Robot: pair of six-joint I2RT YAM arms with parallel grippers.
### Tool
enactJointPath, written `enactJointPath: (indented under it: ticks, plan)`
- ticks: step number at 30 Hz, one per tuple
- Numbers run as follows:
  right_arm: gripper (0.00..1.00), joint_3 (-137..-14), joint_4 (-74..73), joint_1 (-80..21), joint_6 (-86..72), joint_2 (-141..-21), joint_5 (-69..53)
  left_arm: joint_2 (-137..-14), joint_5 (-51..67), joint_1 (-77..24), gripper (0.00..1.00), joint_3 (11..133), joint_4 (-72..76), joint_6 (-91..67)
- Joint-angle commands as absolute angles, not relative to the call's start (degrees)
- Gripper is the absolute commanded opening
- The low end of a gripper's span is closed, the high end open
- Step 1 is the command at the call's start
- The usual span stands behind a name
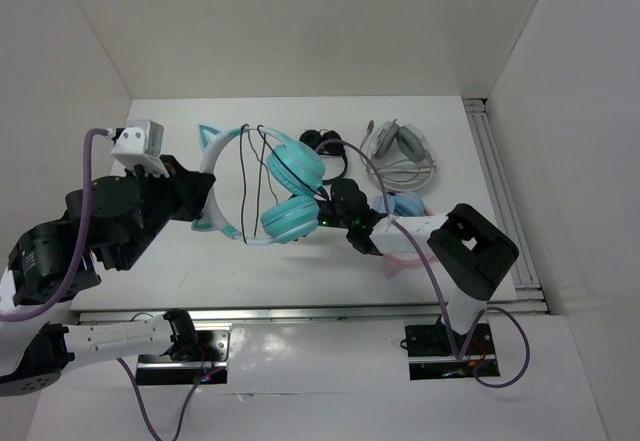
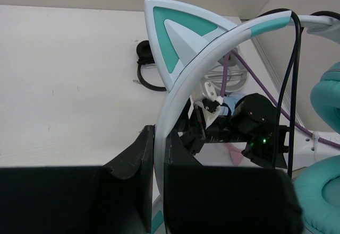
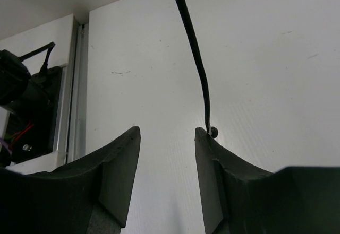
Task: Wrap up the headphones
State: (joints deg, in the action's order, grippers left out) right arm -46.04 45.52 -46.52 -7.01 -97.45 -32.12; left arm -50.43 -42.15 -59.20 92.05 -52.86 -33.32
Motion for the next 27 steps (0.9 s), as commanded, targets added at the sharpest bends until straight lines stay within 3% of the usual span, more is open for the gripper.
enactJointPath:
  ticks: [1,10,27]
  plan:
    - [0.53,-45.0,50.5,-46.9,-6.4,-97.5,-27.6,-49.9,-43.0,-59.5,0.0,94.9,-47.0,-35.9]
    - [0.54,-46.1,41.0,-48.0,-1.0,-96.9,-18.9,-49.9,-44.3,-59.5,0.0,94.9,-47.0,-35.9]
    - [0.54,-44.4,51.1,-48.0,-6.4,-98.9,-26.6,-49.9,-43.1,-59.5,0.0,94.9,-47.0,-36.6]
